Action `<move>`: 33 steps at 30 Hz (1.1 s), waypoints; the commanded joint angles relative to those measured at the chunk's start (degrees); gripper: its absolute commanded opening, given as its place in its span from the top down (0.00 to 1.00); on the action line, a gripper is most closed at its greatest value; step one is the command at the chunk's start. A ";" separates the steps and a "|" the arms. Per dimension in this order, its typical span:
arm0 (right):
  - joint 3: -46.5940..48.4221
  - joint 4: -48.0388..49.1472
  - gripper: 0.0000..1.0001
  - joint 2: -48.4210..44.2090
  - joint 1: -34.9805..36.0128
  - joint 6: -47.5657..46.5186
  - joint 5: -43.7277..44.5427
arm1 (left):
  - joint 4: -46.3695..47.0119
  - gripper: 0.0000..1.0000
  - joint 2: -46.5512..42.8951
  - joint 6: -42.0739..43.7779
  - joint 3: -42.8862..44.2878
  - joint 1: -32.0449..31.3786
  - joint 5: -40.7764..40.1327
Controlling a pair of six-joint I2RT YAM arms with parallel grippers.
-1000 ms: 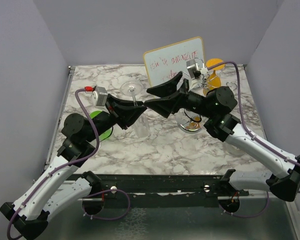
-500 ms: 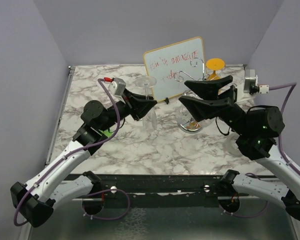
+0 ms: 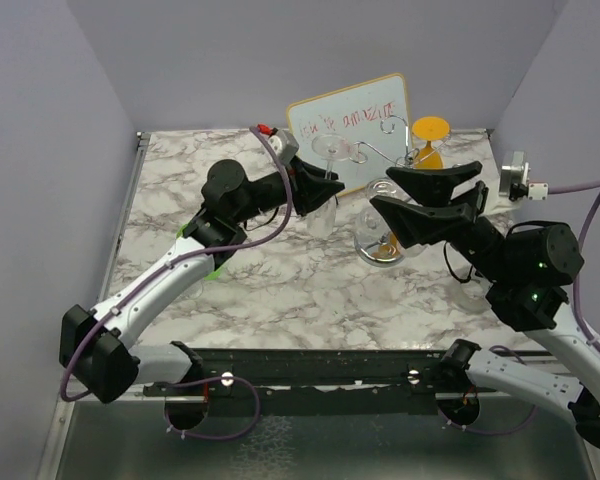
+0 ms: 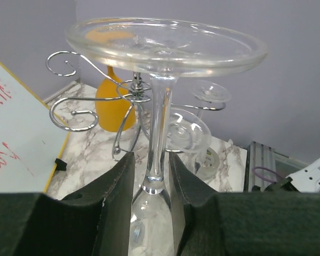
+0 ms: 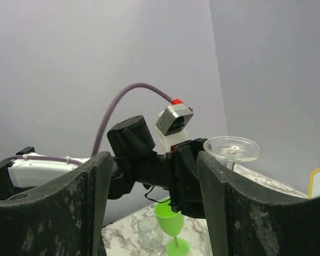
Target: Place the wine glass upside down on the wine glass rack
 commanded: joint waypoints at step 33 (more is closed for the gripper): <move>3.44 -9.14 0.31 -1.31 0.43 -7.99 11.09 | 11.89 1.00 30.33 12.89 14.29 4.68 24.45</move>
